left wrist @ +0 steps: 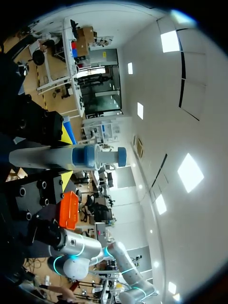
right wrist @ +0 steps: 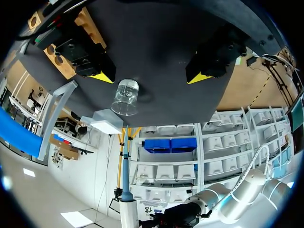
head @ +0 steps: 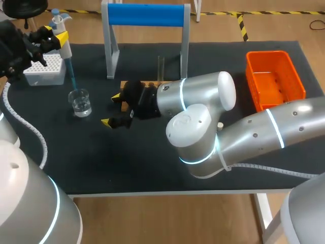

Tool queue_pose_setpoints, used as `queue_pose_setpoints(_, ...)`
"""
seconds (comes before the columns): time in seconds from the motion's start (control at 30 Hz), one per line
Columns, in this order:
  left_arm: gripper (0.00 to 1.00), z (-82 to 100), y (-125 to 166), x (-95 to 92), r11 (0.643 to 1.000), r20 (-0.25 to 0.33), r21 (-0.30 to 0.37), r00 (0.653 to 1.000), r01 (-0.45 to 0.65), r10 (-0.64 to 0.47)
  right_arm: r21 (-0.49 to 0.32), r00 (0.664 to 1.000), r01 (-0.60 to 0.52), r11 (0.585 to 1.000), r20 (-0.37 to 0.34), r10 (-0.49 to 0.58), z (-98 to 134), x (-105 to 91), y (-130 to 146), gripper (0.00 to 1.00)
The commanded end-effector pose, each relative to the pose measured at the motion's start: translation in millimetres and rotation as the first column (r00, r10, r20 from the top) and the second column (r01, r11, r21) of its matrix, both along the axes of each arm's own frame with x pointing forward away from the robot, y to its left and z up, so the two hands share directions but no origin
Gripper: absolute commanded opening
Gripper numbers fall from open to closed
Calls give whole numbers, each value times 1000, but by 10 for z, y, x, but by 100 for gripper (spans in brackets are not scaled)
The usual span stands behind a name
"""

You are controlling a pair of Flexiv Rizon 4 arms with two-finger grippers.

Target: Invert the test tube, pick up the pipette, mount the tip to pipette, aspirate from beaker and dispense into the tube, eject the tip, return the pipette, and cap with the stopper.

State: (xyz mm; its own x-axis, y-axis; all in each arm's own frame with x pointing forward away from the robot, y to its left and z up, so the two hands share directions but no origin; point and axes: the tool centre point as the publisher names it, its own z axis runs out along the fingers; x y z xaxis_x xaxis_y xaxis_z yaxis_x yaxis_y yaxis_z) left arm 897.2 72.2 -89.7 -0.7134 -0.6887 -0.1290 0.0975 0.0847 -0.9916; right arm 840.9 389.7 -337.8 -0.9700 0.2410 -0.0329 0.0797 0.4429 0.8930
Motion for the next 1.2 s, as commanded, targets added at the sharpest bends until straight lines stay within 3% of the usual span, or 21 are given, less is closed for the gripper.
queue_pose_setpoints(0.03, 0, -6, -8, 1, 1000, 4, -2, 1000, -3, 3, 4, 1000, 0, 1000, 0, 0, -14, 2, 6, 100)
queue_pose_setpoints(0.47, 0, -6, -8, 1, 1000, 4, -2, 1000, -3, 3, 4, 1000, 0, 1000, 0, 0, -14, 2, 6, 100)
queue_pose_setpoints(1.2, 0, -443, 23, 183, 999, -38, -34, 999, -16, 14, 4, 1000, 0, 1000, 0, 0, -14, 2, 6, 100)
